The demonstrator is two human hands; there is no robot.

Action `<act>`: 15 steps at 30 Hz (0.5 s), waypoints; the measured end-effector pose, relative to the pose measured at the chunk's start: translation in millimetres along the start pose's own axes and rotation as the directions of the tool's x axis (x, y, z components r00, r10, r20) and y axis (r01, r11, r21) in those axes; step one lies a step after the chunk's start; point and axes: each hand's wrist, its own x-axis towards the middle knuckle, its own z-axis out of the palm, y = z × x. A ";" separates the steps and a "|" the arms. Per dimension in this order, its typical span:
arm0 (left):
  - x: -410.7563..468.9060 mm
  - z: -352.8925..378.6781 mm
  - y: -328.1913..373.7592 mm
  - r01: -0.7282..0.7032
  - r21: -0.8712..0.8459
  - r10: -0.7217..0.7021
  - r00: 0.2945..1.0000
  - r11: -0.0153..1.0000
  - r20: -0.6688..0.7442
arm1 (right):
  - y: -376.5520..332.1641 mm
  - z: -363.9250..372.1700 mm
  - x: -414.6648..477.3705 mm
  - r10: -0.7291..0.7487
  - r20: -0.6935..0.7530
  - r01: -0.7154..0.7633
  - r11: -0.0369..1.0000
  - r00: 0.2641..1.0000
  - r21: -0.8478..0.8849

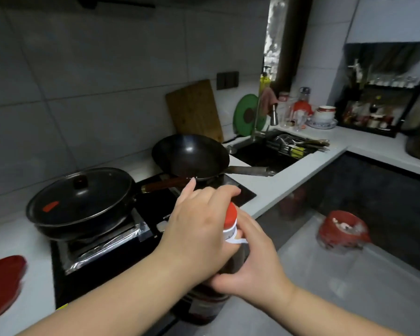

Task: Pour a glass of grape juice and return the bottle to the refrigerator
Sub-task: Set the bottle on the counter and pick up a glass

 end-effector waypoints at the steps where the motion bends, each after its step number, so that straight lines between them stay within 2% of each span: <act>1: 14.6 10.8 3.4 -0.017 -0.024 0.017 1.000 1.000 0.016 | 7.0 -11.5 7.3 0.005 -0.046 -0.006 1.000 0.999 -0.018; 8: 119.9 97.5 49.1 -0.088 -0.123 0.101 0.989 0.988 0.105 | 66.9 -115.5 52.4 -0.005 -0.280 -0.038 0.988 0.960 -0.148; 11: 163.8 140.4 73.1 -0.068 -0.152 0.083 0.992 0.986 0.096 | 100.6 -169.3 76.9 -0.010 -0.294 -0.054 0.976 0.956 -0.211; 15: 216.6 203.1 99.0 -0.002 -0.163 0.019 0.995 0.987 0.102 | 147.4 -237.4 112.5 -0.013 -0.242 -0.034 0.981 0.970 -0.190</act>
